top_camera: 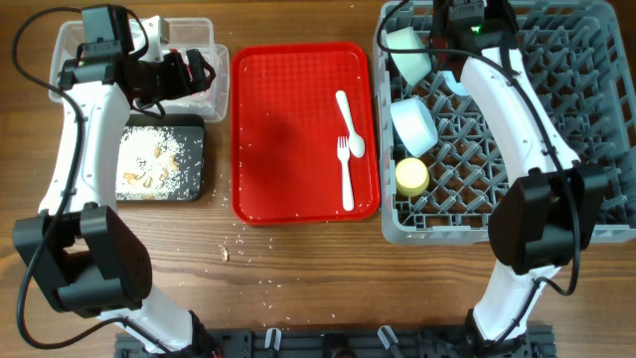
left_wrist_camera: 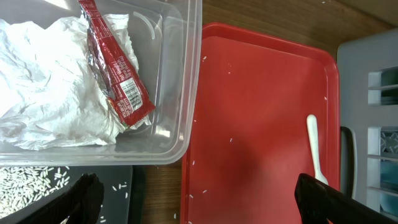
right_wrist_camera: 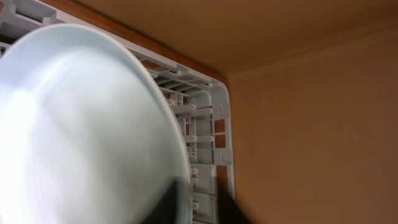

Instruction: Sort waste into correct bins and load items into the dishwasher rack

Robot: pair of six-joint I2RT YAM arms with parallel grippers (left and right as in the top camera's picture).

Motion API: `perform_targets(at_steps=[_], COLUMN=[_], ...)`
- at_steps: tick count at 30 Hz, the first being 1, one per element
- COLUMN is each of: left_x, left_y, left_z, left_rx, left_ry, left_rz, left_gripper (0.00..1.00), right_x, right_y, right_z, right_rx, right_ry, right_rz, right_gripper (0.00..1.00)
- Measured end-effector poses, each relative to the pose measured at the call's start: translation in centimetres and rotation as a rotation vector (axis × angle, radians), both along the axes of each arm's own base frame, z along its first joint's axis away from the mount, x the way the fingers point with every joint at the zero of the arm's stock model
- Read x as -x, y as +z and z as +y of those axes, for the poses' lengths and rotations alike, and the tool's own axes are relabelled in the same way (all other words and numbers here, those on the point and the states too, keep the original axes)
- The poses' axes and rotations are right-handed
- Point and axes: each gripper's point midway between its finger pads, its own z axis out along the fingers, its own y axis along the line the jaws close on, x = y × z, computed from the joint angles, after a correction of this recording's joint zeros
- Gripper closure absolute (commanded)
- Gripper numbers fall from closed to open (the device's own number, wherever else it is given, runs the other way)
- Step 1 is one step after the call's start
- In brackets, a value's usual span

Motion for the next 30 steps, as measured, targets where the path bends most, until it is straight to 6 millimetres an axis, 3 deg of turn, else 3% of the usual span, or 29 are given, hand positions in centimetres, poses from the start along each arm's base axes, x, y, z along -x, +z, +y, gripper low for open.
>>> perform_targets(at_steps=[5,9,12,14,17,20,24,27,30], left_x=[0.0,0.0,0.0,0.0,0.0,0.0,0.0,0.0,0.0], left_y=[0.0,0.0,0.0,0.0,0.0,0.0,0.0,0.0,0.0], left_z=[0.0,0.0,0.0,0.0,0.0,0.0,0.0,0.0,0.0], left_rx=[0.000,-0.001,-0.001,-0.002,-0.002,-0.002,-0.002,-0.002,-0.002], left_ry=[0.000,0.001,0.000,0.001,0.002,0.001,0.002,0.001,0.001], left_rz=[0.000,0.000,0.000,0.001,0.000,0.001,0.000,0.000,0.000], left_gripper=[0.00,0.00,0.00,0.00,0.00,0.00,0.00,0.00,0.00], right_x=[0.8,2.2,3.6,5.9,9.9,12.7,16.3,17.1,17.3], right_y=[-1.7,-4.1,-3.3,-2.3,-4.3,-8.8,-16.5,-18.5,-19.0], right_z=[1.4,6.5,12.9,18.5,23.0,24.0,24.6,25.2,26.1], right_rx=[-0.105,-0.289,-0.495,-0.676,-0.873,-0.965,-0.958,-0.953,-0.934], right_ry=[-0.012,0.088,0.261,0.406,0.449,0.342,0.247,0.252,0.272], right_rz=[0.006,0.091,0.123,0.178,0.342,0.468,0.588,0.595,0.586], right_gripper=[0.13,0.16,0.24,0.29,0.36,0.36,0.39,0.39,0.39])
